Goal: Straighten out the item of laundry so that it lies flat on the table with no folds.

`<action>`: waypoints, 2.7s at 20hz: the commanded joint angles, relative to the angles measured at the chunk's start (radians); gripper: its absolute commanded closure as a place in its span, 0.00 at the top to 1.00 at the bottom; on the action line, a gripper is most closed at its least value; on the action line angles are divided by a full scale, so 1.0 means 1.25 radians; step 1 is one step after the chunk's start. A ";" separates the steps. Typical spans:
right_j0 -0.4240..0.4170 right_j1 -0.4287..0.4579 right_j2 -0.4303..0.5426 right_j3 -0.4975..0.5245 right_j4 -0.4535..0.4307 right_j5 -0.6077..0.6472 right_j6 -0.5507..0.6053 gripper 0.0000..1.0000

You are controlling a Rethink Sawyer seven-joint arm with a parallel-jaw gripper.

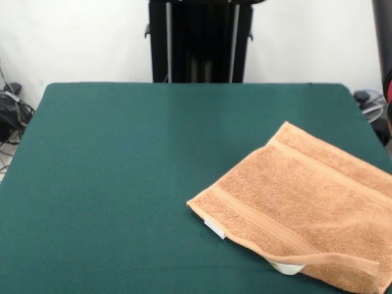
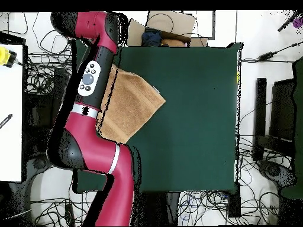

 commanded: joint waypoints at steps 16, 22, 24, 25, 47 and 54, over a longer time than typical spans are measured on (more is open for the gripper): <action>-0.008 -0.002 0.004 -0.093 -0.097 0.300 0.049 1.00; 0.006 0.009 0.067 -0.080 -0.148 0.277 0.077 1.00; 0.016 0.023 0.113 -0.064 -0.188 0.272 0.087 1.00; 0.021 0.032 0.135 -0.054 -0.209 0.272 0.090 1.00; 0.135 0.137 0.523 0.113 -0.598 0.166 0.014 1.00; 0.179 0.166 0.713 0.137 -0.559 -0.166 -0.120 1.00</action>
